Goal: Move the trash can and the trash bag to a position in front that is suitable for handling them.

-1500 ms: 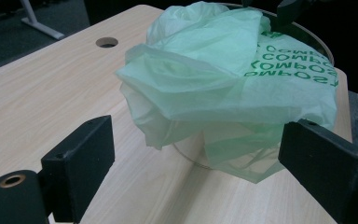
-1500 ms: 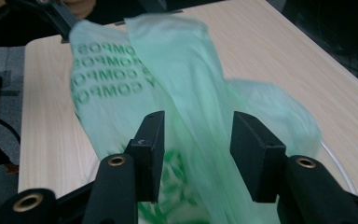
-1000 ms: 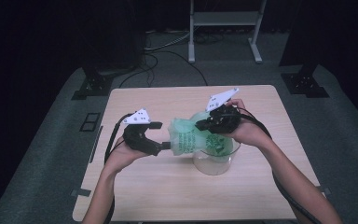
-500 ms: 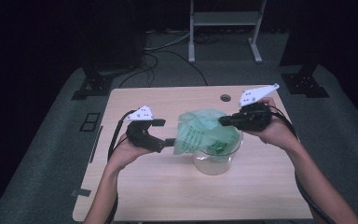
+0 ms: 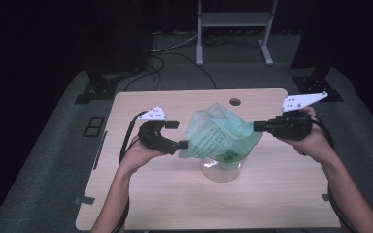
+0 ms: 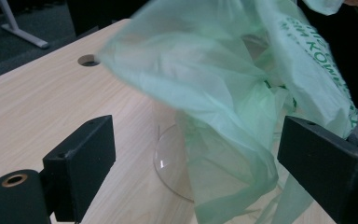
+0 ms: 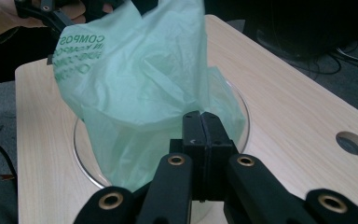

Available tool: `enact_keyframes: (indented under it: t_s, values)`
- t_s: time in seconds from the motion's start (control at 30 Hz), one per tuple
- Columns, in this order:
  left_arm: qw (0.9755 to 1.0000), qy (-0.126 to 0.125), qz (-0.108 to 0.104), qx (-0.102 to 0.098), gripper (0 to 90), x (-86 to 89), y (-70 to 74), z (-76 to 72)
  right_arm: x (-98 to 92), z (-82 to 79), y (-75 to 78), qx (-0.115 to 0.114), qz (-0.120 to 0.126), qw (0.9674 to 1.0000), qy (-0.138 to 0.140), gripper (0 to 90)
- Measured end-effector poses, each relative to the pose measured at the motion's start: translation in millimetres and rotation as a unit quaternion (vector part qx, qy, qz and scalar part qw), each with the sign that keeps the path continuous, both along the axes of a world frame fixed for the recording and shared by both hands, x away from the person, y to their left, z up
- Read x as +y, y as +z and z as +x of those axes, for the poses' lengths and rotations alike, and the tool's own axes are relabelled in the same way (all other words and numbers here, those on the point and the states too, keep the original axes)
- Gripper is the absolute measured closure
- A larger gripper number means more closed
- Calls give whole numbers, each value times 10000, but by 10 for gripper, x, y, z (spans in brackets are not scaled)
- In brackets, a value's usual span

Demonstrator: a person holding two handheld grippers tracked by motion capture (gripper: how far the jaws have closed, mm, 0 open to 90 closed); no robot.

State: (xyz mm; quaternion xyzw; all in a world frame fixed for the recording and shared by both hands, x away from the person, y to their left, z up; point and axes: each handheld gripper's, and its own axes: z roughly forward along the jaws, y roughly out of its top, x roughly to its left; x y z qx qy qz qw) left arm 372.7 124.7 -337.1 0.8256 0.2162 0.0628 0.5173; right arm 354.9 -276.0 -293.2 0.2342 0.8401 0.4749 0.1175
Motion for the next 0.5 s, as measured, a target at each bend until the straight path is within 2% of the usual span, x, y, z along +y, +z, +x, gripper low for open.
enact_keyframes:
  t_s: [0.3, 0.37, 0.5]
  values:
    - [10000, -72, 27, 38, 101, -65, -9, 6, -237, -24, -140, 134, 105, 9997, -199, 900]
    - [9999, -116, 18, 44, 142, -75, -8, 7, -267, -27, -177, 179, 121, 9995, -231, 900]
    - [9999, -106, 8, 56, 142, -83, -9, 16, -320, -27, -259, 272, 148, 9991, -286, 900]
